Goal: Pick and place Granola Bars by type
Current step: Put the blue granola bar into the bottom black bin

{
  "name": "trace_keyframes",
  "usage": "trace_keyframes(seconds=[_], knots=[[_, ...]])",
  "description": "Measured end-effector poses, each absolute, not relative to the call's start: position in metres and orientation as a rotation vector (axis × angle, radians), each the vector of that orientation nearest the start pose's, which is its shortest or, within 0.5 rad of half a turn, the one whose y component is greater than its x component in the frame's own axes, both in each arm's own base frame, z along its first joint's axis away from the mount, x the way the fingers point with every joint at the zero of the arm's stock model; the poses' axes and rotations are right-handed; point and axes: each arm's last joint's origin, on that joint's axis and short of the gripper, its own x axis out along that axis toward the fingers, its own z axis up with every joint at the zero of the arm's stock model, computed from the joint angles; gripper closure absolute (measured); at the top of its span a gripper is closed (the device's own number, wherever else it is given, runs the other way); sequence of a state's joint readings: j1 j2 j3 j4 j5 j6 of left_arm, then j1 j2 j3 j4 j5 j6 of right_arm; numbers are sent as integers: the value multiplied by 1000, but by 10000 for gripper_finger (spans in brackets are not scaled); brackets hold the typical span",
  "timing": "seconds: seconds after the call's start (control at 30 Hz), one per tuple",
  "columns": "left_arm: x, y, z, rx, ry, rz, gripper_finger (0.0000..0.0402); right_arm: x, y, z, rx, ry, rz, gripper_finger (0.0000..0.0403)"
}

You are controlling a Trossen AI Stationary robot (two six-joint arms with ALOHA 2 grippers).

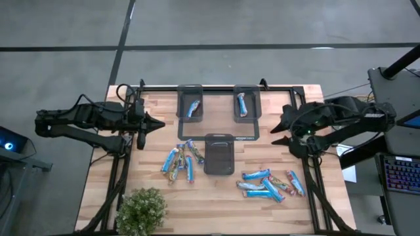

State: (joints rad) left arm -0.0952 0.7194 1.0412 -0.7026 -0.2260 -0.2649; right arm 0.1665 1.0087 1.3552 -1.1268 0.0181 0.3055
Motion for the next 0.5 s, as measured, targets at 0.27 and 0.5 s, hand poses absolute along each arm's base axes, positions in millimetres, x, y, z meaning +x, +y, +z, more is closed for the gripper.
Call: trace_keyframes(seconds=[0.27,0.5], knots=[[123,-5,373,-198,395,188,401,179,30,385,177,887,17,163],[123,-5,373,-211,393,191,401,199,34,367,178,1021,30,160]])
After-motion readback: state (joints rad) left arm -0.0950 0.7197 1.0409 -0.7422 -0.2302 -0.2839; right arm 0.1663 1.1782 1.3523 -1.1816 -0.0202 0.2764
